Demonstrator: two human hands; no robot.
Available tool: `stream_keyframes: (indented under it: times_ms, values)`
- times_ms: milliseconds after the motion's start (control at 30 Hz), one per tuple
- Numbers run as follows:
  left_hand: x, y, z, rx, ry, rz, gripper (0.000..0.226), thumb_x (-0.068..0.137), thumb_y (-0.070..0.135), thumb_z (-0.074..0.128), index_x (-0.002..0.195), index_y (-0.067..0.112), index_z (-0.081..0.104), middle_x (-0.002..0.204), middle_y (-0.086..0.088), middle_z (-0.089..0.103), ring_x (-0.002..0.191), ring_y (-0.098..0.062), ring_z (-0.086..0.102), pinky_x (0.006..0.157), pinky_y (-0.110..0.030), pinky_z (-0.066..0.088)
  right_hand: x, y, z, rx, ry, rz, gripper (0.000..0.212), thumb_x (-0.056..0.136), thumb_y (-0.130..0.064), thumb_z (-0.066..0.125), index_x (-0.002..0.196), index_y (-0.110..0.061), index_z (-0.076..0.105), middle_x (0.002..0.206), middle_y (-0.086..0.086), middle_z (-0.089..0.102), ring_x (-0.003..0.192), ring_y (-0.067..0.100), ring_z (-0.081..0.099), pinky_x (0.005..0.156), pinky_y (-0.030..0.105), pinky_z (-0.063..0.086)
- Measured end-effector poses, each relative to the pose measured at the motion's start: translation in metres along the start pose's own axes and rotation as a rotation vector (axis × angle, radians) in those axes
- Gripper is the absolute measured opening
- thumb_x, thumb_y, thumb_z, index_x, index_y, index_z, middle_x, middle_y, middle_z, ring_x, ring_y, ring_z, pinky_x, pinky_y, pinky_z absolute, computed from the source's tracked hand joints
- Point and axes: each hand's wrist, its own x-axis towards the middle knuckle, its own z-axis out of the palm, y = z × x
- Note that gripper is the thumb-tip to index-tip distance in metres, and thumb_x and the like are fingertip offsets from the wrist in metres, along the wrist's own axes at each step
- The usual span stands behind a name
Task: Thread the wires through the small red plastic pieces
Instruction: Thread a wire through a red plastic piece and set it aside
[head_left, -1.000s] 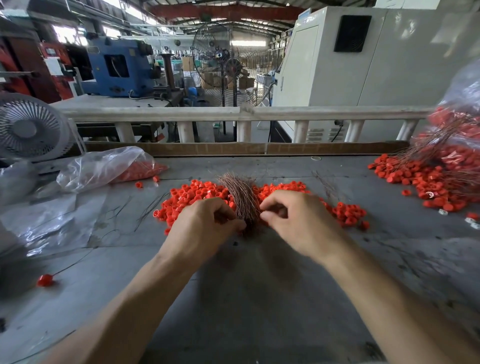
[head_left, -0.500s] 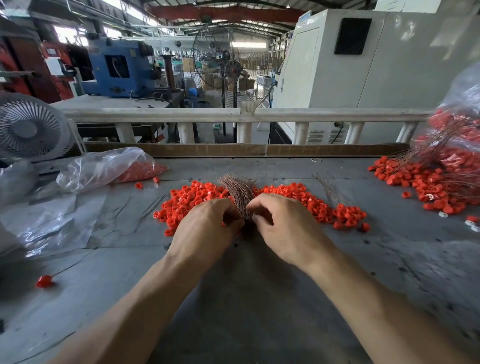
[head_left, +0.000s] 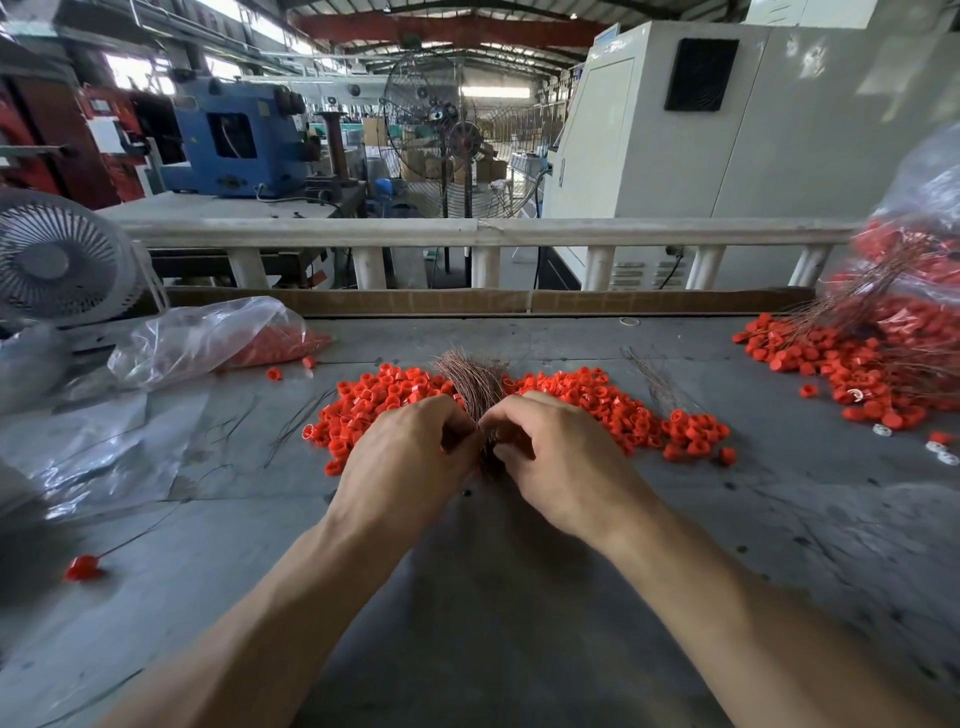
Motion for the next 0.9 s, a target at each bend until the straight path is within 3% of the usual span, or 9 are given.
stream_keyframes:
  times_ms: [200, 433, 567, 667, 767, 833, 900]
  values:
    - [0.000, -0.003, 0.001, 0.025, -0.025, -0.017, 0.013, 0.087, 0.042, 0.074, 0.085, 0.032, 0.067, 0.069, 0.014, 0.066, 0.070, -0.001, 0.059, 0.063, -0.031, 0.051, 0.002, 0.002, 0.005, -0.103, 0.030, 0.008, 0.014, 0.092, -0.023, 0.070, 0.106, -0.027, 0.068, 0.103, -0.009, 0.059, 0.101, 0.017, 0.060, 0.082, 0.040, 0.051]
    - [-0.001, -0.006, 0.003, 0.014, -0.064, -0.022, 0.010, 0.085, 0.037, 0.077, 0.090, 0.034, 0.070, 0.075, 0.018, 0.067, 0.073, 0.004, 0.058, 0.067, -0.030, 0.053, 0.002, 0.003, 0.003, -0.058, 0.098, -0.046, 0.004, 0.092, -0.026, 0.071, 0.094, -0.024, 0.073, 0.093, -0.008, 0.062, 0.090, 0.016, 0.061, 0.075, 0.041, 0.052]
    - [0.000, -0.007, 0.004, -0.023, -0.056, -0.029, 0.010, 0.086, 0.038, 0.077, 0.091, 0.033, 0.070, 0.074, 0.017, 0.069, 0.073, 0.002, 0.061, 0.069, -0.035, 0.055, 0.001, 0.001, 0.001, -0.034, 0.145, -0.117, 0.004, 0.091, -0.025, 0.069, 0.090, -0.026, 0.073, 0.090, -0.010, 0.062, 0.085, 0.013, 0.061, 0.072, 0.040, 0.053]
    - [0.000, -0.008, 0.004, -0.051, -0.046, -0.034, 0.010, 0.086, 0.038, 0.077, 0.089, 0.034, 0.069, 0.072, 0.017, 0.069, 0.072, 0.001, 0.062, 0.066, -0.032, 0.055, 0.001, -0.001, -0.001, 0.092, 0.223, -0.150, 0.006, 0.092, -0.019, 0.068, 0.088, -0.023, 0.067, 0.090, -0.012, 0.065, 0.082, 0.008, 0.062, 0.069, 0.029, 0.054]
    - [0.001, -0.009, 0.001, -0.057, -0.023, -0.040, 0.008, 0.088, 0.035, 0.076, 0.086, 0.033, 0.069, 0.070, 0.018, 0.068, 0.071, 0.002, 0.063, 0.060, -0.024, 0.052, 0.001, -0.005, -0.006, 0.380, 0.321, -0.137, 0.005, 0.097, -0.015, 0.063, 0.095, -0.019, 0.062, 0.093, -0.007, 0.074, 0.083, 0.006, 0.071, 0.068, 0.018, 0.055]
    - [0.003, -0.013, -0.003, -0.028, 0.015, -0.063, 0.007, 0.089, 0.029, 0.075, 0.085, 0.032, 0.070, 0.072, 0.018, 0.067, 0.069, 0.000, 0.061, 0.065, -0.027, 0.052, -0.001, -0.008, -0.012, 0.586, 0.375, -0.132, 0.003, 0.100, -0.017, 0.059, 0.098, -0.015, 0.059, 0.088, -0.003, 0.076, 0.086, 0.013, 0.074, 0.068, 0.026, 0.059]
    - [0.006, -0.018, -0.008, 0.008, 0.049, -0.103, 0.009, 0.089, 0.024, 0.074, 0.083, 0.030, 0.070, 0.073, 0.016, 0.067, 0.069, 0.001, 0.060, 0.065, -0.027, 0.050, -0.002, -0.011, -0.019, 0.695, 0.464, -0.145, 0.007, 0.102, -0.019, 0.055, 0.100, -0.013, 0.057, 0.080, 0.003, 0.073, 0.076, 0.020, 0.074, 0.061, 0.032, 0.060]
